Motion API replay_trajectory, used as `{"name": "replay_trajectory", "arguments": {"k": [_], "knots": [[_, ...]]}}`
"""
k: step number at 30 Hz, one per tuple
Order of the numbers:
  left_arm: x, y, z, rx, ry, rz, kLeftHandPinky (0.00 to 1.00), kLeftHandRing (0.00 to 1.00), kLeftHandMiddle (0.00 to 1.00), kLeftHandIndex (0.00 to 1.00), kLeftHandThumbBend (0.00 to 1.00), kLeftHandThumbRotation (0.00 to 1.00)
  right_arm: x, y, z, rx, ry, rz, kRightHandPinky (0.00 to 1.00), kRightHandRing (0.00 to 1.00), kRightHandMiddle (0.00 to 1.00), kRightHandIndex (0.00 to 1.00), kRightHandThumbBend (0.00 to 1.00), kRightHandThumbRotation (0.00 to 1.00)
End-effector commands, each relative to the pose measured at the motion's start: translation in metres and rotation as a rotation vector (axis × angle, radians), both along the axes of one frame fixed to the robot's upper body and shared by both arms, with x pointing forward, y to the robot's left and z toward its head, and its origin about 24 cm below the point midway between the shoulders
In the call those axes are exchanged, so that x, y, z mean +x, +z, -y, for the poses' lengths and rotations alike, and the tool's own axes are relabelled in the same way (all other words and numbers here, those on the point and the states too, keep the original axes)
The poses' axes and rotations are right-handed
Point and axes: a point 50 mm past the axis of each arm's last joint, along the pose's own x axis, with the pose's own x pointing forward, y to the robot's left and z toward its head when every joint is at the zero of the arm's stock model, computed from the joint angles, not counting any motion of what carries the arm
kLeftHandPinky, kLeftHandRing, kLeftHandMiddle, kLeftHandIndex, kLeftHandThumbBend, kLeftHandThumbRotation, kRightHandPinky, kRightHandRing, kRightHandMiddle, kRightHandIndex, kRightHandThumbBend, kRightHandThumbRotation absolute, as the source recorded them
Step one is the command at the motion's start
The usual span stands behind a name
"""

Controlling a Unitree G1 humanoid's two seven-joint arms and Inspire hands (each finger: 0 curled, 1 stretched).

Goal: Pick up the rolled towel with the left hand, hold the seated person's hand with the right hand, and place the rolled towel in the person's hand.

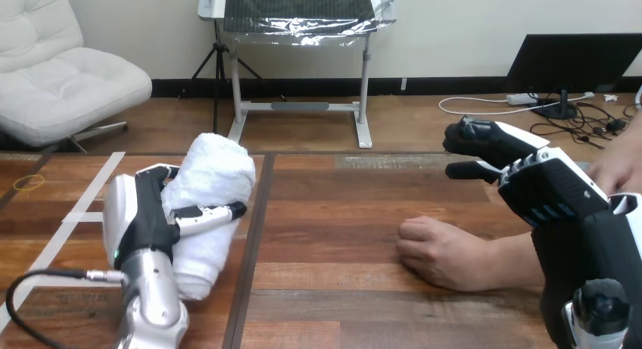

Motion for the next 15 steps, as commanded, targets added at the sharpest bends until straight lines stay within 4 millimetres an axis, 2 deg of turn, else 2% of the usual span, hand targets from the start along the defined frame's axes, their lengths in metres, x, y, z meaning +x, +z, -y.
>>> {"name": "replay_trajectory", "arguments": {"k": [1, 15], "knots": [[0.001, 0.108, 0.016, -0.113, -0.138, 0.56, 0.25, 0.32, 0.39, 0.43, 0.64, 0.0, 0.007, 0.014, -0.001, -0.01, -0.008, 0.095, 0.72, 0.8, 0.8, 0.78, 0.93, 1.0], [-0.018, 0.121, 0.02, -0.242, -0.242, 0.662, 0.25, 0.31, 0.37, 0.41, 0.62, 0.0, 0.008, 0.014, 0.0, -0.02, -0.016, 0.091, 0.73, 0.8, 0.8, 0.78, 0.9, 1.0]]}}
